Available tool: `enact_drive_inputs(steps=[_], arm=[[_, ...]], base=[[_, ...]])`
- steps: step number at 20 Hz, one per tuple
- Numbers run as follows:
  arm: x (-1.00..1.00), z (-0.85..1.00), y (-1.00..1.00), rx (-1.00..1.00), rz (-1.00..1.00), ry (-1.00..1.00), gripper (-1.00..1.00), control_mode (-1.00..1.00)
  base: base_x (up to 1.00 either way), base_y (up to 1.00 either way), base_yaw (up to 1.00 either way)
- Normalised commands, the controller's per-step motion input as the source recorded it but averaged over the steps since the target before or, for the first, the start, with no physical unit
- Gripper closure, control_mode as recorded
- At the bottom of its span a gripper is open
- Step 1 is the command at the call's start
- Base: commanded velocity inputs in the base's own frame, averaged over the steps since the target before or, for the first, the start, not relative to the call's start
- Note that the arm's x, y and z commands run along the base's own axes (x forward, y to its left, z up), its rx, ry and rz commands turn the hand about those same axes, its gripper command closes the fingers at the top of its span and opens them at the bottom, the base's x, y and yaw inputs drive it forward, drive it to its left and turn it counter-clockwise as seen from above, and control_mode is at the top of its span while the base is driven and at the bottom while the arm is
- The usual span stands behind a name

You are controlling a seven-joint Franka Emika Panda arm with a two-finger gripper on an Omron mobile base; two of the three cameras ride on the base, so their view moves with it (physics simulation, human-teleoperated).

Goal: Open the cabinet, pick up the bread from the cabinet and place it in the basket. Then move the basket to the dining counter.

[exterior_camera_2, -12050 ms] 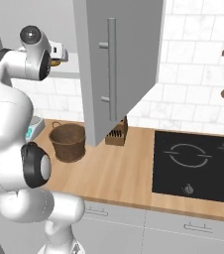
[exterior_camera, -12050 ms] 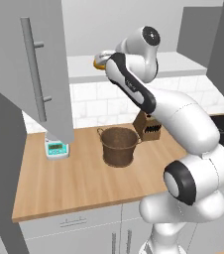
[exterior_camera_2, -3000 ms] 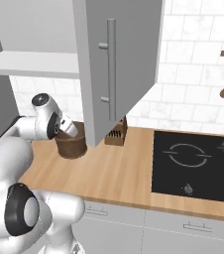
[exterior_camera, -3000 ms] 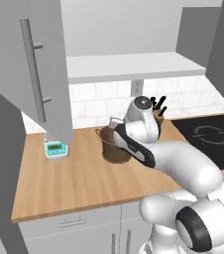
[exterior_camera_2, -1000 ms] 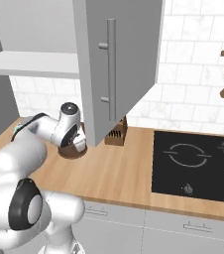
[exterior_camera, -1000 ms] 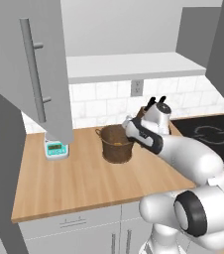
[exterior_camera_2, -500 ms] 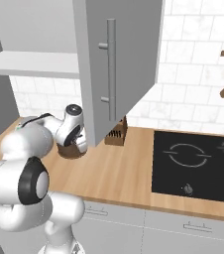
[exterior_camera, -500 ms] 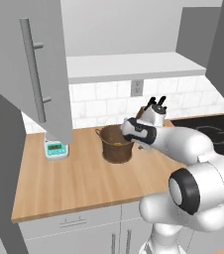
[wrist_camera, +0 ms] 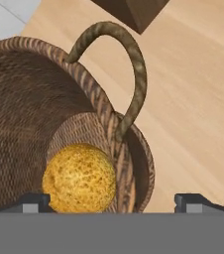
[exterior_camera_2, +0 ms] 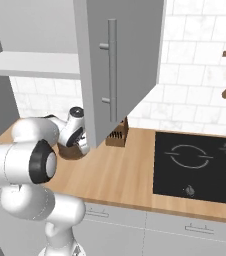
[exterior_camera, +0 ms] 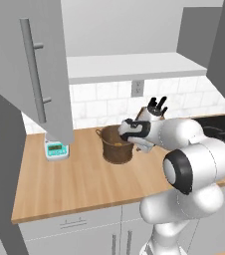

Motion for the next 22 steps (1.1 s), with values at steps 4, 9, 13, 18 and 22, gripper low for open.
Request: enact_drive_inputs(steps=[4, 9, 13, 18, 22], arm=[[0.06, -0.36, 0.11, 0.0, 0.0, 0.05, 1.0, -1.0], [0.0, -0.54, 0.2, 0.0, 0.0, 0.07, 1.0, -1.0], [0.0, -0.66, 0.28, -0.01, 0.0, 0.12, 1.0, -1.0], [-0.19, -0.26, 0.07, -0.01, 0.0, 0.05, 1.0, -1.0], [-0.54, 0.01, 0.0, 0.0, 0.0, -0.17, 1.0, -1.0]], base=[[0.0, 0.0, 0.0], [0.0, 0.0, 0.0], [0.0, 0.0, 0.0], [0.0, 0.0, 0.0], [0.0, 0.0, 0.0]])
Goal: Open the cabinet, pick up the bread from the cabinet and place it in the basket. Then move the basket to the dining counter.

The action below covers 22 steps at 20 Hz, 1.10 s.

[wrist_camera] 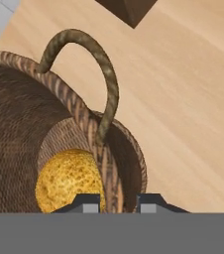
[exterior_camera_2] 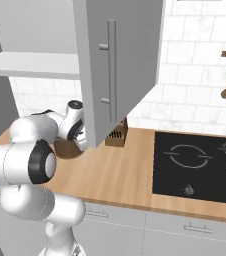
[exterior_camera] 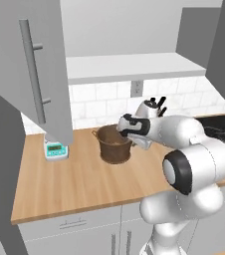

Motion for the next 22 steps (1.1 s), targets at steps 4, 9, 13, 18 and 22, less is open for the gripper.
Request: enact_drive_inputs(steps=[4, 9, 13, 18, 22], arm=[[-0.61, 0.04, 0.0, 0.0, 0.0, -0.19, 1.0, -1.0], [-0.65, 0.12, 0.05, 0.0, 0.0, -0.16, 1.0, -1.0], [-0.75, 0.53, 0.03, 0.0, 0.0, -0.03, 1.0, -1.0], [-0.75, 0.8, 0.0, 0.0, -0.01, 0.0, 1.0, -1.0], [-0.69, 0.93, -0.07, 0.0, -0.04, 0.0, 1.0, -1.0]], base=[[0.0, 0.0, 0.0], [0.0, 0.0, 0.0], [0.0, 0.0, 0.0], [0.0, 0.0, 0.0], [0.0, 0.0, 0.0]])
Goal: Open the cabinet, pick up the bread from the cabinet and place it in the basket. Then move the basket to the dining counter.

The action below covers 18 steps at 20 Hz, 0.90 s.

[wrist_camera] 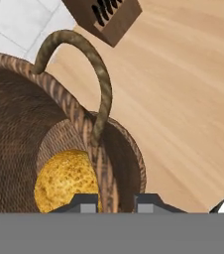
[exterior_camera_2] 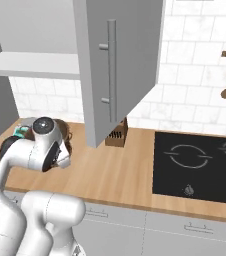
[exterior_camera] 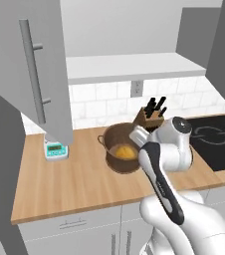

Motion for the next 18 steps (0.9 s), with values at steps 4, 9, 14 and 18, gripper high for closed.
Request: enact_drive_inputs(steps=[4, 9, 14, 18], arm=[[-0.74, 0.84, -0.29, 0.0, -0.02, 0.04, 1.0, -1.0], [-0.76, 0.84, -0.33, 0.0, -0.04, 0.12, 1.0, -1.0], [-0.88, 0.59, -0.18, 0.0, -0.05, 0.11, 1.0, -1.0], [-0.61, 0.09, -0.01, 0.0, -0.09, 0.0, 1.0, -1.0]], base=[[0.0, 0.0, 0.0], [0.0, 0.0, 0.0], [0.0, 0.0, 0.0], [0.0, 0.0, 0.0]])
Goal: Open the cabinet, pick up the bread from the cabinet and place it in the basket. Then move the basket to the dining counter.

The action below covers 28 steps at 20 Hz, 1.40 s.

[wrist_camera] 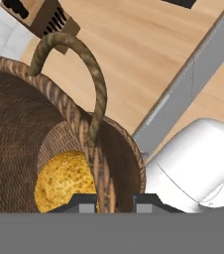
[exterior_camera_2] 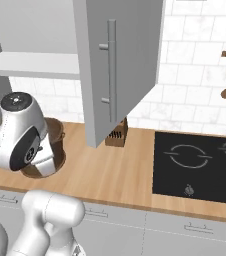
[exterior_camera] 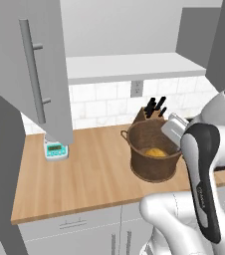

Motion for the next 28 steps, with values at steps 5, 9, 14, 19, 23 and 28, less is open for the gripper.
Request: enact_drive_inputs(steps=[5, 9, 14, 19, 23, 28], arm=[[-0.47, 0.16, 0.0, 0.0, -0.06, -0.08, 1.0, -1.0], [-0.21, 0.22, 0.0, 0.0, 0.0, -0.17, 1.0, -1.0], [-0.05, 0.09, 0.0, 0.0, 0.0, -0.04, 1.0, 1.0], [0.0, 0.0, 0.0, 0.0, 0.0, 0.0, 1.0, 1.0], [0.0, 0.0, 0.0, 0.0, 0.0, 0.0, 1.0, 1.0], [0.0, 0.0, 0.0, 0.0, 0.0, 0.0, 1.0, 1.0]], base=[[0.0, 0.0, 0.0], [0.0, 0.0, 0.0], [-0.45, 0.02, 0.0], [-0.86, -0.08, 0.0], [-1.0, -0.68, -0.04], [-0.59, -0.63, -0.55]])
